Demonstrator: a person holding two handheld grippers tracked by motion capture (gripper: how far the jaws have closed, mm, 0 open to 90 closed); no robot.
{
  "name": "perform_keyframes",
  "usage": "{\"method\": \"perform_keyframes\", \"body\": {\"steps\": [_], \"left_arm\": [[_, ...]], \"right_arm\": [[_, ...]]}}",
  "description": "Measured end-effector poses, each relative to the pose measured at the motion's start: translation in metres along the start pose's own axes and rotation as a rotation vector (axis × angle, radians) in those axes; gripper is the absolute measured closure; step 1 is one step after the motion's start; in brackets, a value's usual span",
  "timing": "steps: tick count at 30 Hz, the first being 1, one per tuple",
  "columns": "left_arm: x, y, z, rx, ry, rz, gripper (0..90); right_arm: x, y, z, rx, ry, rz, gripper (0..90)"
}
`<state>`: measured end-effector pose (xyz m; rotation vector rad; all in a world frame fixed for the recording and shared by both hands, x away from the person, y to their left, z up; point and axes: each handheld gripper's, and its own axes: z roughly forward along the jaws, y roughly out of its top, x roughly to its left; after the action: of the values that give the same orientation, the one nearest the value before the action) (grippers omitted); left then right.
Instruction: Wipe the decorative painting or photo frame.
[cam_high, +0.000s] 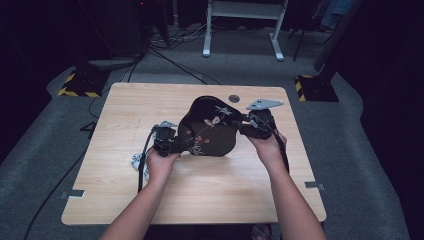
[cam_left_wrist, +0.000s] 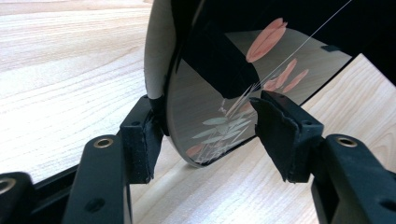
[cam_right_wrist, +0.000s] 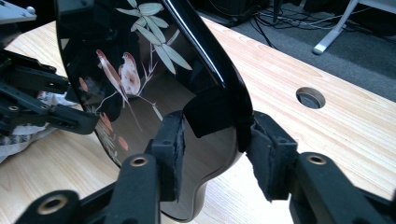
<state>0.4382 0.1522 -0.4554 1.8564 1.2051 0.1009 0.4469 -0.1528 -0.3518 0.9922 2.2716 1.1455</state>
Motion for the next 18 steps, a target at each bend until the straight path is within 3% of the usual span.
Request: {"method": "perform_keyframes", "body": {"steps": [6, 9, 14, 18], "left_arm": [[-0.004, 0.000, -0.001, 0.002, -0.007, 0.022, 33.5], [-0.010, 0.001, -0.006, -0.024, 0.031, 0.086, 25.8], [-0.015, 0.004, -0.025, -0.073, 0.049, 0.135, 18.9], [-0.019, 0.005, -0.049, -0.098, 0.044, 0.179, 17.3]], "right_arm": [[-0.002, -0.002, -0.001, -0.010, -0.012, 0.012, 43.5], [-0.006, -0.004, -0.004, -0.027, 0.009, 0.039, 37.2], [-0.007, -0.007, -0.016, -0.066, 0.016, 0.050, 31.0], [-0.010, -0.012, -0.029, -0.094, 0.024, 0.050, 27.3]]}}
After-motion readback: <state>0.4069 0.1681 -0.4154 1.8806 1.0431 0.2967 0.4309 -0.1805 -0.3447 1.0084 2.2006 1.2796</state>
